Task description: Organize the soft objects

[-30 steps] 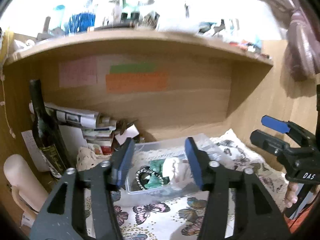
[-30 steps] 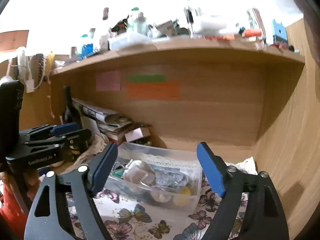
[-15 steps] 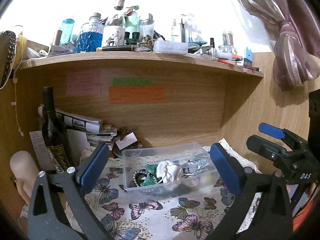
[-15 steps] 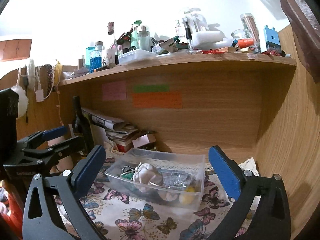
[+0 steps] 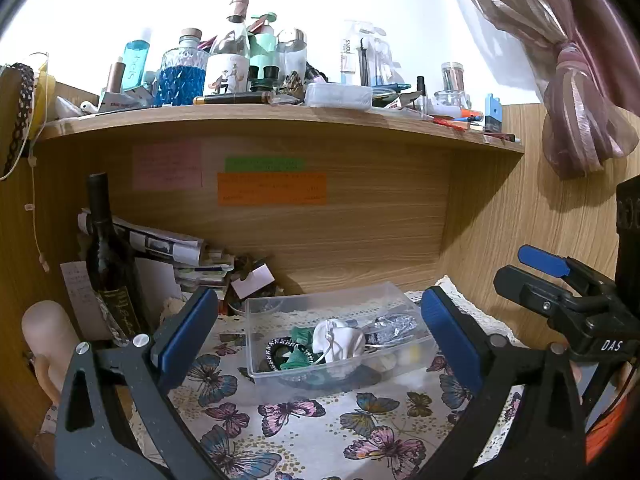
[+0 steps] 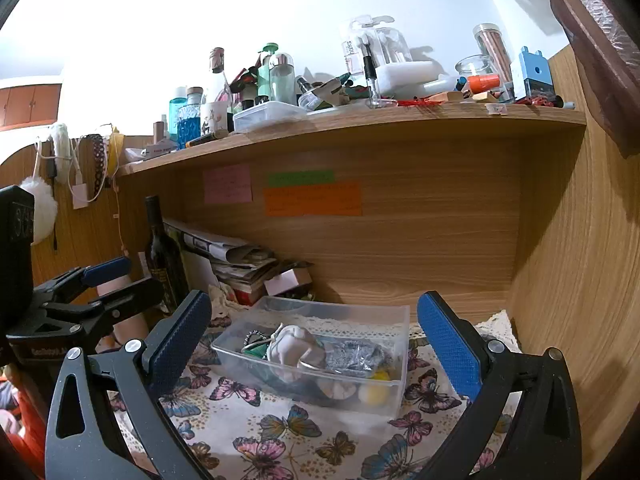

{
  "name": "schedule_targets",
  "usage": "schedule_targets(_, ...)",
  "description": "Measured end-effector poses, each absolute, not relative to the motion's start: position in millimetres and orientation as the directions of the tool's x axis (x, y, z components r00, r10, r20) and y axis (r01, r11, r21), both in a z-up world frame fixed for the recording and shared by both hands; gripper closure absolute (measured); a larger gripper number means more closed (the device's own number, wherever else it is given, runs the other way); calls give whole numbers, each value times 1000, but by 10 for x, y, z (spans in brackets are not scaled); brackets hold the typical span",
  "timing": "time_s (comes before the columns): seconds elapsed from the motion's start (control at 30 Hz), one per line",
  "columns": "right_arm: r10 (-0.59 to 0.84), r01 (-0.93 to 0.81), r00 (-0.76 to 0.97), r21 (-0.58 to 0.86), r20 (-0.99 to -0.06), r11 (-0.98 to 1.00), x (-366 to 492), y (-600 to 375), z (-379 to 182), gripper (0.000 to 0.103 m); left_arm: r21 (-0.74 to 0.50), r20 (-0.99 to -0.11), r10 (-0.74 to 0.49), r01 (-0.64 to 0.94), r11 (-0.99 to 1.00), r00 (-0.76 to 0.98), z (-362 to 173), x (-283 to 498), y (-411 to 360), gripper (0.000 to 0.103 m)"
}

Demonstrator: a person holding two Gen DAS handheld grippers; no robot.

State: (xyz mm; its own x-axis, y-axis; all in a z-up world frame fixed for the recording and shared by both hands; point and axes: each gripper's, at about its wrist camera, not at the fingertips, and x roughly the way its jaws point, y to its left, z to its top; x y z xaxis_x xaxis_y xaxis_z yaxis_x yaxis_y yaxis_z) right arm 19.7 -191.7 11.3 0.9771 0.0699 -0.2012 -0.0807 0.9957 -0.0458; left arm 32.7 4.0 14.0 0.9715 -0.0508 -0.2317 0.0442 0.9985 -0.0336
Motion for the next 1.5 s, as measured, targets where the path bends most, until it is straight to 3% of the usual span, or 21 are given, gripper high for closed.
schedule_targets(1.5,65,-76,979,-49,-195,996,166,-1842,108,0,-27,-218,-54,50,998,974,153,313,-28,0)
